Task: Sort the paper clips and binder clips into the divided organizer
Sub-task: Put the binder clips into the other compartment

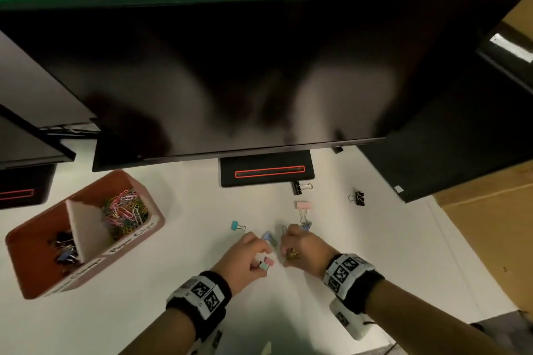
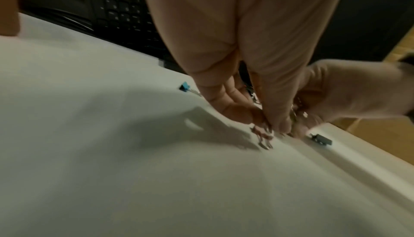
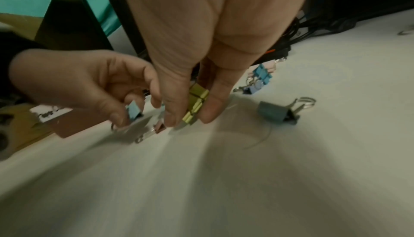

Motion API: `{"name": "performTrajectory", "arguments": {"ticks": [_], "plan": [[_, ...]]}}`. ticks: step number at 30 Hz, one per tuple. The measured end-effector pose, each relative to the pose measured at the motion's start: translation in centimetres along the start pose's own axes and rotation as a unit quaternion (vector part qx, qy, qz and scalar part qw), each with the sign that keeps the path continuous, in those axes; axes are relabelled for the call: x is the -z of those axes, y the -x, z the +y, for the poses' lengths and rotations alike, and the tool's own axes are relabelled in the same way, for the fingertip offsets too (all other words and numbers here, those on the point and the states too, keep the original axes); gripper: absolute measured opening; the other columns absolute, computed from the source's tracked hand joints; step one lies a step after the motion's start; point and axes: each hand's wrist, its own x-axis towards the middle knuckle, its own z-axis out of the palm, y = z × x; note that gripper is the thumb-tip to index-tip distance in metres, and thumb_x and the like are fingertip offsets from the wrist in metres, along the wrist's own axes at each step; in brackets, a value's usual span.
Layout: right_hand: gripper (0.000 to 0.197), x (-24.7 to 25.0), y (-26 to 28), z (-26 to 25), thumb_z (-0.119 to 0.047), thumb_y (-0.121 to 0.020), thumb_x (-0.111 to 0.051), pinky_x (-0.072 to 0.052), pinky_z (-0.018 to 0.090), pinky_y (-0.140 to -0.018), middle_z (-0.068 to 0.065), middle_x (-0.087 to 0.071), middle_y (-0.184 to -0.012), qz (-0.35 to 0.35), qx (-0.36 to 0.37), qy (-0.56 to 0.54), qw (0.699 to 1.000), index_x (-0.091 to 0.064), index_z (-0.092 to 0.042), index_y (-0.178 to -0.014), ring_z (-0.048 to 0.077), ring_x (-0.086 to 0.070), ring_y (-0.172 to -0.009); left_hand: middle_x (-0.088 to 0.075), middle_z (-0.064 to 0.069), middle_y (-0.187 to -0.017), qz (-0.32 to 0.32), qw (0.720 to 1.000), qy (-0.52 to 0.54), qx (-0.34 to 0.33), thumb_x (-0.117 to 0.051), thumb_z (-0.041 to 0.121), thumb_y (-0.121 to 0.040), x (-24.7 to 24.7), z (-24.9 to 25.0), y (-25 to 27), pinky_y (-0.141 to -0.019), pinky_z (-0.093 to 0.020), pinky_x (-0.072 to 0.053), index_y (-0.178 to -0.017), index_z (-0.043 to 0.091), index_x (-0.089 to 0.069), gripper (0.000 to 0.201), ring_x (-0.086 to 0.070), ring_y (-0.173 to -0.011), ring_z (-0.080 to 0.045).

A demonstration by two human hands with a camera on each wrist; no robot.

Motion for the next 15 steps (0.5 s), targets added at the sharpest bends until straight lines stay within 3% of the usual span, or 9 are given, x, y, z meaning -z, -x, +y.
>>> {"name": "performTrajectory", "arguments": {"ticks": [3, 8, 11, 13, 15], "plan": [[0.017, 1.1, 0.2, 0.8, -0.014, -0.075, -0.075, -0.048, 0.03, -0.093, -0.001, -0.048, -0.106, 0.049, -0.008, -0.045, 0.998, -0.066, -0.011, -0.088, 0.021, -0.059, -0.102, -0.037, 0.007, -0.108, -0.009, 1.0, -0.014, 0.009, -0.064, 0.004, -0.079, -1.5, 0.5, -0.6, -0.081, -0.014, -0.049, -0.118, 0.017, -0.053, 0.043, -0.058, -0.091, -0.005], [0.014, 1.8, -0.8, 0.4, -0.011, -0.078, -0.072, -0.048, 0.03, -0.093, 0.003, -0.045, -0.121, 0.04, -0.01, -0.027, 0.999, -0.065, -0.008, -0.09, 0.021, -0.058, -0.099, -0.037, 0.007, -0.103, 0.033, 0.996, -0.077, 0.025, -0.062, 0.012, -0.081, -2.2, 0.2, -0.9, -0.073, -0.006, -0.037, -0.098, 0.013, -0.055, 0.018, -0.046, -0.07, 0.003], [0.018, 1.7, -1.9, -0.3, -0.01, -0.077, -0.071, -0.05, 0.034, -0.085, 0.006, -0.048, -0.117, 0.023, -0.013, 0.019, 0.999, -0.062, -0.007, -0.093, 0.025, -0.057, -0.092, -0.042, 0.004, -0.097, 0.053, 0.994, -0.085, 0.049, -0.063, 0.015, -0.078, -1.9, -0.3, -0.5, -0.076, -0.017, -0.045, -0.085, 0.022, -0.045, 0.02, -0.051, -0.076, -0.005], [0.025, 1.6, -2.4, -0.4, -0.01, -0.076, -0.071, -0.05, 0.036, -0.083, 0.006, -0.049, -0.115, 0.024, -0.022, 0.028, 0.999, -0.059, -0.009, -0.098, 0.026, -0.056, -0.092, -0.043, 0.007, -0.094, 0.061, 0.991, -0.1, 0.064, -0.064, 0.021, -0.077, -1.5, -0.7, -0.2, -0.078, -0.024, -0.048, -0.086, 0.024, -0.046, 0.02, -0.053, -0.082, -0.01], [0.036, 1.6, -2.6, -0.5, -0.01, -0.076, -0.071, -0.05, 0.037, -0.086, 0.005, -0.047, -0.118, 0.026, -0.036, 0.028, 0.999, -0.055, -0.012, -0.109, 0.027, -0.055, -0.098, -0.041, 0.009, -0.085, 0.074, 0.988, -0.114, 0.066, -0.064, 0.022, -0.078, -1.1, -0.9, 0.1, -0.072, -0.021, -0.044, -0.085, 0.023, -0.049, 0.016, -0.049, -0.075, -0.01]]}}
